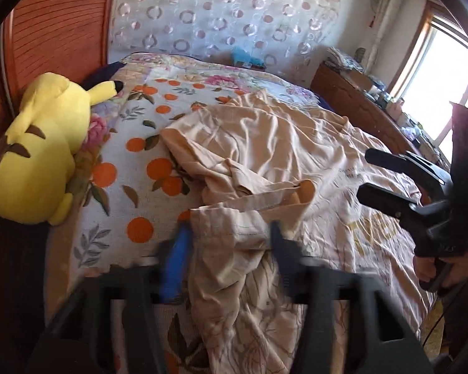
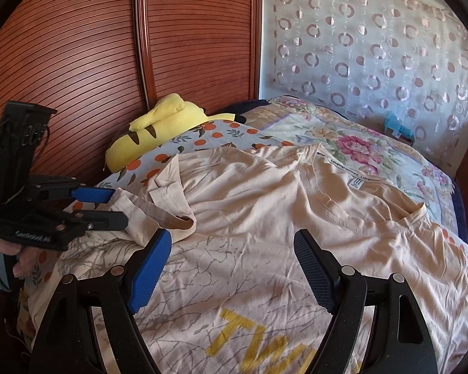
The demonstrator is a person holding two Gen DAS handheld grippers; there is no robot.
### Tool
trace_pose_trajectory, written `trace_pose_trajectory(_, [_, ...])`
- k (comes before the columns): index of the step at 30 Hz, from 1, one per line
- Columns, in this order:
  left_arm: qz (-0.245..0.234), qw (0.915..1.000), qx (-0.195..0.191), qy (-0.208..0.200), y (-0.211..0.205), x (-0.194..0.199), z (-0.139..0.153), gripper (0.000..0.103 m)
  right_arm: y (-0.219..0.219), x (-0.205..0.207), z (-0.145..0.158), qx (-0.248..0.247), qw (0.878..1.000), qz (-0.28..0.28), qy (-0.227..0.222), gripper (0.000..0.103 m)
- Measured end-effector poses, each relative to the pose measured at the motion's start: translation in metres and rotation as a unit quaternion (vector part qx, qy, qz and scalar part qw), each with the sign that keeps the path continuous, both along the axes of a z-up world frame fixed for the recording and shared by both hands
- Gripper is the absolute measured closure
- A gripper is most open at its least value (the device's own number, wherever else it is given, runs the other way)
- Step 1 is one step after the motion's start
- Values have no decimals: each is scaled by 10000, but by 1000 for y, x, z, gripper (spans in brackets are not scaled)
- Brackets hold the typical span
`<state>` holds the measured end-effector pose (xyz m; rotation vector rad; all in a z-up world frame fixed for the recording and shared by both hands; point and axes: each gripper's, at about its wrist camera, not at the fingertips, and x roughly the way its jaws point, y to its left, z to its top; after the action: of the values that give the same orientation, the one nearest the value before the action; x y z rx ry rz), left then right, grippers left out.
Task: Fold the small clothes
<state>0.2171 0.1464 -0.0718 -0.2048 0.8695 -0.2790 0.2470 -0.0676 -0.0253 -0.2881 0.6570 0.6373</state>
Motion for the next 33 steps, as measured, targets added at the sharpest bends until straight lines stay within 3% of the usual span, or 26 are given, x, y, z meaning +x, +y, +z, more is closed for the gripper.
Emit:
trace_pose_trajectory(1, [-104,9999,88,-102,-5,-4,2,89,-1,0,0,9,10000,-5,0,21])
trace_pose_trajectory(2, [-123,9995,190,-198,-8,-10,4,94,-2,0,0,15,10000,-10,2,21])
trace_pose_trajectory(7, [-444,9971,308,-532,-30,-44,22,98,-5,1,-1,13,10000,-56,12,21])
trace_pose_trajectory(11, [-761,9961,250,-375,-50,-63,23,97,-4,4,-1,55,10000,-70,33,21])
trace_pose_trajectory(12, [-787,9960,321,-289,-54,-65,20,95,-3,4,-1,51,10000,-66,28,21])
trace_pose_trajectory(15, [-780,9960,408,-184,-57,-68,16,57,0,5,0,45,10000,-30,16,21])
trace_pose_trajectory(18, [-538,9971,452,-293,-46,-69,22,54,4,8,0,36,10000,30,36,21])
trace_pose_trajectory(22, [-205,9975,474,-478,-30,-75,27,36,17,15,-3,-31,9998,200,89,30])
trace_pose_trajectory(28, [227,9975,620,-233,-7,-69,6,33,52,34,-12,83,9969,571,536,54])
trace_pose_trajectory(33, [398,9961,782,24,1,-66,-11,33,81,39,-23,29,9920,927,860,60])
